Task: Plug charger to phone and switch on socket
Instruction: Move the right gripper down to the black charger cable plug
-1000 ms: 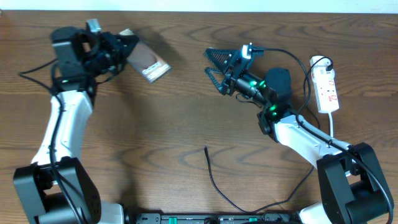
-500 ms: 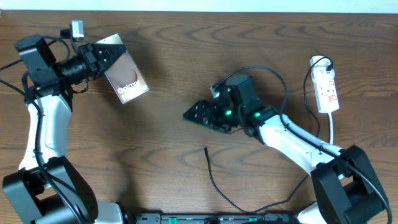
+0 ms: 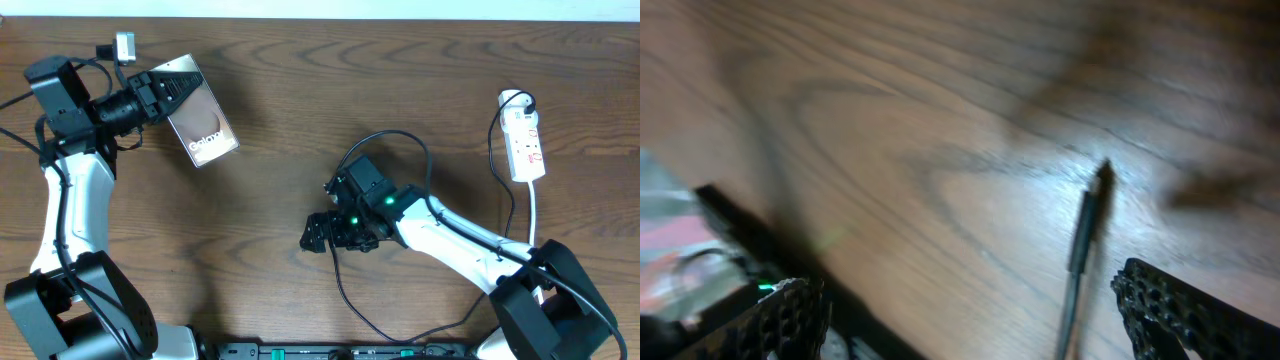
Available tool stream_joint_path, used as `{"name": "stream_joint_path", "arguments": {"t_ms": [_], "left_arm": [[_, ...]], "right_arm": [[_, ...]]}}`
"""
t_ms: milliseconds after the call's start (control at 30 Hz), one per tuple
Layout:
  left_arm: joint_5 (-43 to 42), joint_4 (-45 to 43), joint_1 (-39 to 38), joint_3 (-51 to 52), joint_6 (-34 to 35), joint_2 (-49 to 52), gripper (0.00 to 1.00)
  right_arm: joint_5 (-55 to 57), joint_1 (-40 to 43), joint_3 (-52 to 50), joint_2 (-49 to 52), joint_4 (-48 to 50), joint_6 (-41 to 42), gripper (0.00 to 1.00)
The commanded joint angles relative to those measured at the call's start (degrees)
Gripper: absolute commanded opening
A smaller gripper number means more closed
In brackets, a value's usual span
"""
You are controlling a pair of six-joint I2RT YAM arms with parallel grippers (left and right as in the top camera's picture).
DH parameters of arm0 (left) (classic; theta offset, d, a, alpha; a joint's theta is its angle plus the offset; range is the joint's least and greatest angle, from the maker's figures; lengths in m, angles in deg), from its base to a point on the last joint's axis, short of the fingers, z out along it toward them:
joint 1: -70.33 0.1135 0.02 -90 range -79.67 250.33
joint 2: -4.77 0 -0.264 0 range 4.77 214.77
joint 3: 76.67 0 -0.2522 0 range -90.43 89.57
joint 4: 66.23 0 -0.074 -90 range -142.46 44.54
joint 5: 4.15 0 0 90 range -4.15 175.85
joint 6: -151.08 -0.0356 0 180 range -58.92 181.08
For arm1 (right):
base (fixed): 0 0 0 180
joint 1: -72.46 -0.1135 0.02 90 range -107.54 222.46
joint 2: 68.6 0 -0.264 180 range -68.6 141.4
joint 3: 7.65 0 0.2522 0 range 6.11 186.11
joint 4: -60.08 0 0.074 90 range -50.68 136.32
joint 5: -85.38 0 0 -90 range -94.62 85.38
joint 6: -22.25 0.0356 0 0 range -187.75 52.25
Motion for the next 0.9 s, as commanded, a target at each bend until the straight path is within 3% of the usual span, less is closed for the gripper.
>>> {"name": "stream_joint_path", "arguments": {"t_ms": [0, 267, 533, 867], "left_arm": [[-0.5, -0.2, 0.2, -1.3, -1.1, -0.5, 0.07], [-0.5, -0.2, 0.2, -1.3, -1.1, -0.5, 0.07], [0.3, -0.2, 0.2, -1.3, -1.1, -0.5, 0.07], [0.3, -0.3, 0.2, -1.3, -1.1, -0.5, 0.07]], "right_arm": [[7.2, -1.3, 0.8, -0.4, -1.8, -1.3, 0.91], [17.0, -6.5, 0.8, -0.4, -4.5, 2.3, 0.93], [23.5, -9.3, 0.8, -0.4, -6.0, 8.8, 0.81], [26.1, -11.0, 4.9, 2.6, -9.5, 9.5, 0.77]]}}
